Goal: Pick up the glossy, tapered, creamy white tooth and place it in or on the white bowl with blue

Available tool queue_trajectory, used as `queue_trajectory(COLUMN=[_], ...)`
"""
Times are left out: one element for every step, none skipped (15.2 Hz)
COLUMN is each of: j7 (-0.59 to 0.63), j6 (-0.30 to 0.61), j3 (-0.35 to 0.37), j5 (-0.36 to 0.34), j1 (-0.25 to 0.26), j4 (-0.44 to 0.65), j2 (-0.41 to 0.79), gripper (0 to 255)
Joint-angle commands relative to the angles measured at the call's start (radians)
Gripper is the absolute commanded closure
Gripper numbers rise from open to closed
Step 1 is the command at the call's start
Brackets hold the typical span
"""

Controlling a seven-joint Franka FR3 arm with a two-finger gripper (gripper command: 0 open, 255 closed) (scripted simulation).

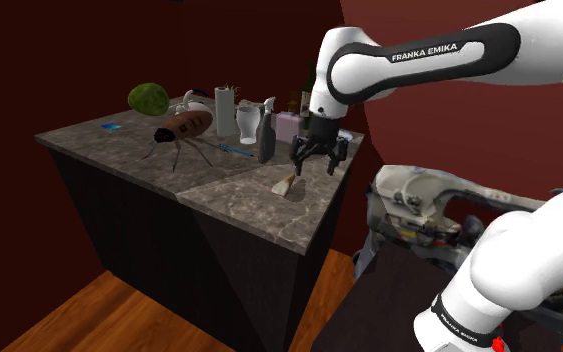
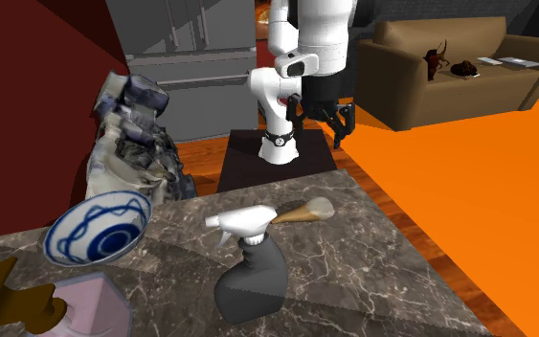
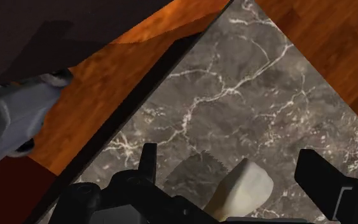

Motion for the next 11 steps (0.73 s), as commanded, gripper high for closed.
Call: queue_trajectory(j7=[0.113,0.163,0.214,0.264,0.314,0.364,0.413,0.462,0.511,0.547,0.548], j6=[0.056,0.079,0.102,0.124,0.145,0.164,0.183,0.201,0.218,0.231,0.244], j3=[0.023,0.030,0.036,0.041,0.044,0.047,0.047,0.047,0.045,0.042,0.042], j5=[0.000,-0.003,-0.009,-0.015,-0.022,-0.030,-0.038,-0.047,-0.056,-0.063,-0.064], j1=[-0.020,-0.030,-0.040,-0.049,-0.058,-0.066,-0.074,-0.081,-0.088,-0.092,-0.090], j4=[0.022,0.038,0.055,0.072,0.090,0.108,0.126,0.145,0.164,0.178,0.171], j2=[0.066,0.101,0.136,0.170,0.205,0.239,0.272,0.305,0.337,0.361,0.367], gripper=[0,0,0,0,0,0,0,0,0,0,0])
